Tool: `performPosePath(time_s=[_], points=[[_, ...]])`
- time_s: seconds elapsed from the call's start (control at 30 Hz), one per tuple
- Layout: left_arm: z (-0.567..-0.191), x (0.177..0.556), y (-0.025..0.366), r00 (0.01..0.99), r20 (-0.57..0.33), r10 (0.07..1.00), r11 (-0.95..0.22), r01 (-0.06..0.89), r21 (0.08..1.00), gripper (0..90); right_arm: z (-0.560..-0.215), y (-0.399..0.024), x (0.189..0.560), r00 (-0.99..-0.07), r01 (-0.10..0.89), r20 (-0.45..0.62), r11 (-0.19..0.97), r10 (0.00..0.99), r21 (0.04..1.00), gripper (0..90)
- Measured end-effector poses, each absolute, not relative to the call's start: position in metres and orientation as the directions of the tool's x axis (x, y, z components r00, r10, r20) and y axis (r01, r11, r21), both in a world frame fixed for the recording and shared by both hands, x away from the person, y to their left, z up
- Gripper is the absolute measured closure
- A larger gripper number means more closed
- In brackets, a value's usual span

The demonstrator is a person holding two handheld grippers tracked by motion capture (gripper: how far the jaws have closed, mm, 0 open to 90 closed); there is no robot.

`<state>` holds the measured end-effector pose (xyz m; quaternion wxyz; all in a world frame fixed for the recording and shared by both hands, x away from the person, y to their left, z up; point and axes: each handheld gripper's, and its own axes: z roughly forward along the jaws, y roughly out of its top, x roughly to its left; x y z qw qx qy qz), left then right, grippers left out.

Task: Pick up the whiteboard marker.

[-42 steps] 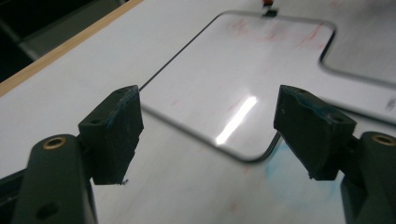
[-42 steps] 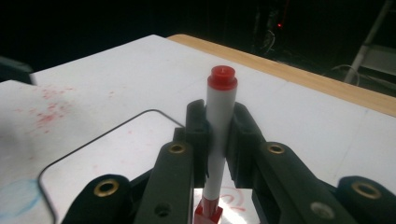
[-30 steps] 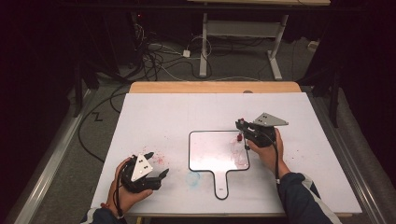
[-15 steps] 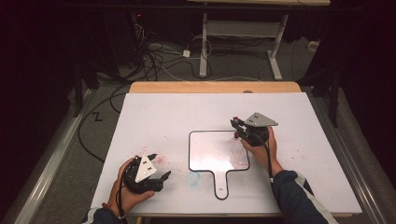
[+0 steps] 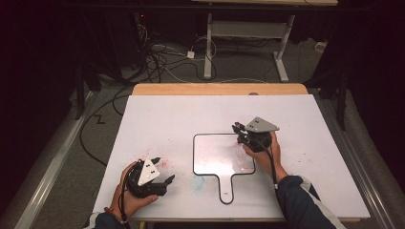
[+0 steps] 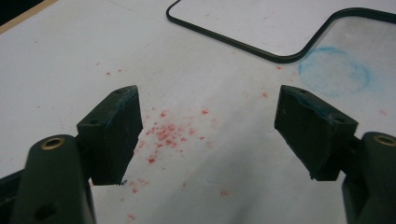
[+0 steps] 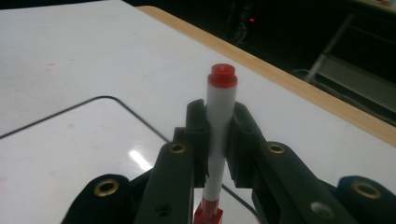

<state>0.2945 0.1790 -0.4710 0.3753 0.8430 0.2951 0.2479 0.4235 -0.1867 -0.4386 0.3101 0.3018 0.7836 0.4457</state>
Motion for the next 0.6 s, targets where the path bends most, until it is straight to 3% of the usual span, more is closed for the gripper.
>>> performPosePath(time_s=[0.1,0.23,0.37,0.43,0.6], points=[[-0.472,0.296,0.18,0.7,0.191,0.688,-0.539,0.317,0.781,22.2,-0.439,-0.19,0.423,-0.627,0.213,-0.184,0.394,0.757,0.894,81.5],[-0.473,0.296,0.181,0.698,0.172,0.695,-0.529,0.335,0.779,22.2,-0.44,-0.184,0.413,-0.711,0.225,-0.091,0.348,0.697,0.91,81.4],[-0.473,0.293,0.182,0.699,0.171,0.695,-0.53,0.336,0.778,22.2,-0.439,-0.187,0.411,-0.71,0.203,-0.13,0.378,0.692,0.903,81.4],[-0.473,0.292,0.182,0.698,0.176,0.695,-0.534,0.337,0.775,22.2,-0.438,-0.19,0.413,-0.666,0.176,-0.214,0.429,0.715,0.886,81.5],[-0.473,0.29,0.184,0.693,0.174,0.7,-0.531,0.341,0.775,22.2,-0.439,-0.2,0.416,-0.641,0.198,-0.189,0.398,0.744,0.896,81.5]])
